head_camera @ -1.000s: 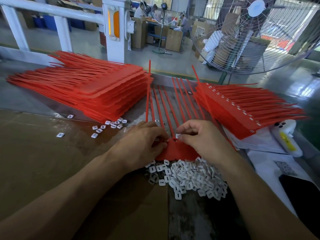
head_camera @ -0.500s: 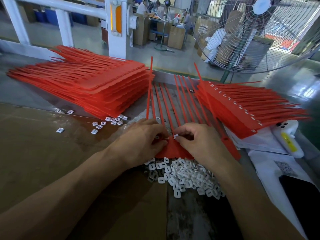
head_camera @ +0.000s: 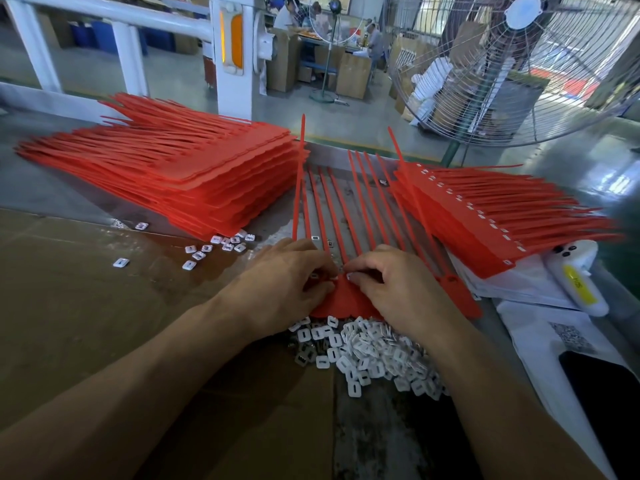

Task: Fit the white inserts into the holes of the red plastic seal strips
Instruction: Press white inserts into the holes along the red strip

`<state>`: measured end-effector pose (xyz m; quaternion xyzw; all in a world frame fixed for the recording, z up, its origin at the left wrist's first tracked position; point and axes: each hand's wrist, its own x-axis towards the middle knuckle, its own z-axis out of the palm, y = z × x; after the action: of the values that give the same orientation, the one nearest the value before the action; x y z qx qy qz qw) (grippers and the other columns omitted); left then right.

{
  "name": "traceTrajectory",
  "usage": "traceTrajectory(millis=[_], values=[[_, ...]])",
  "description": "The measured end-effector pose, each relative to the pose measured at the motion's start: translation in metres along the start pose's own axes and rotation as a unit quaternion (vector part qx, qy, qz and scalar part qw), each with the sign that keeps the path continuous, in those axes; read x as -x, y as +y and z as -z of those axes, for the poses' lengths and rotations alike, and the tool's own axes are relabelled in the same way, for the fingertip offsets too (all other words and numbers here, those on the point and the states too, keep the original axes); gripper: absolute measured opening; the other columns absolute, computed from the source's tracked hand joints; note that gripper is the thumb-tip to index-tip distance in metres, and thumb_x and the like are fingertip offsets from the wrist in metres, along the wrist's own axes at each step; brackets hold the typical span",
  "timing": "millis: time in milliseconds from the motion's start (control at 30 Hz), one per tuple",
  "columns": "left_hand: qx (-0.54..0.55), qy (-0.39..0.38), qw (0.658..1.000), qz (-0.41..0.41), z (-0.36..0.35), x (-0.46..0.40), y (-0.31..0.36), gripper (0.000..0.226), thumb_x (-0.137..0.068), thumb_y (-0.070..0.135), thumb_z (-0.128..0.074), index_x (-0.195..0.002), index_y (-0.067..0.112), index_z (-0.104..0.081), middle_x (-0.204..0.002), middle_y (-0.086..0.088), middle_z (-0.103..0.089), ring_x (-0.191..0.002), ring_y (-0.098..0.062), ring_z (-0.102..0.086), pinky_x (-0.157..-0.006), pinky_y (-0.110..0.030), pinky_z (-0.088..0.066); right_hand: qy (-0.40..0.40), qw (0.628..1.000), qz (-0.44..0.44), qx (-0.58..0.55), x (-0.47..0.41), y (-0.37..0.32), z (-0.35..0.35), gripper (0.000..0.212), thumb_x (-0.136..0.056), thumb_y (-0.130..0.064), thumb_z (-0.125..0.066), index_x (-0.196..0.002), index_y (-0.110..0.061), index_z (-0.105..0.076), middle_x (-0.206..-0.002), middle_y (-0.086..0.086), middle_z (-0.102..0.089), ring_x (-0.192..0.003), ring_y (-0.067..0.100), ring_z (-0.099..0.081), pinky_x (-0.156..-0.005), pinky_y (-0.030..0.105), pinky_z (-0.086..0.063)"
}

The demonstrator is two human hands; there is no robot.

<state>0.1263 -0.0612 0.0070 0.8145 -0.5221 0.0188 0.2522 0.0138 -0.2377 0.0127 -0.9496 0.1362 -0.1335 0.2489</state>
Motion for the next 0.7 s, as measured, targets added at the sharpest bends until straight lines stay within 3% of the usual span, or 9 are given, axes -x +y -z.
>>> traceTrajectory(millis=[567,700], values=[[-0.004,0.000,1.000,0.001,0.0008,-0.0005,0.0023,0.025,-0.097,0.041,-0.059,-0.120,0.035,-0.067,-0.117,0.015,-0.059,-0.112,-0.007,-0.049,-0.101,-0.038,-0.042,0.001,1.000,0.008,0.024,-0.0005,-0.0041,0.0005,0.024,-0.105,-0.019,-0.058,-0.118,-0.025,-0.077,-0.104,-0.011,-0.058,-0.100,0.007,-0.059,-0.089,0.028,-0.052],[-0.006,-0.006,1.000,0.004,0.0019,-0.0010,0.0031,0.026,-0.097,0.041,-0.058,-0.121,0.035,-0.066,-0.119,0.015,-0.059,-0.114,-0.008,-0.049,-0.103,-0.040,-0.042,0.009,1.000,-0.009,0.006,-0.0002,-0.0055,0.0009,0.023,-0.103,-0.022,-0.062,-0.121,-0.026,-0.075,-0.112,-0.010,-0.062,-0.105,0.006,-0.060,-0.093,0.029,-0.053]])
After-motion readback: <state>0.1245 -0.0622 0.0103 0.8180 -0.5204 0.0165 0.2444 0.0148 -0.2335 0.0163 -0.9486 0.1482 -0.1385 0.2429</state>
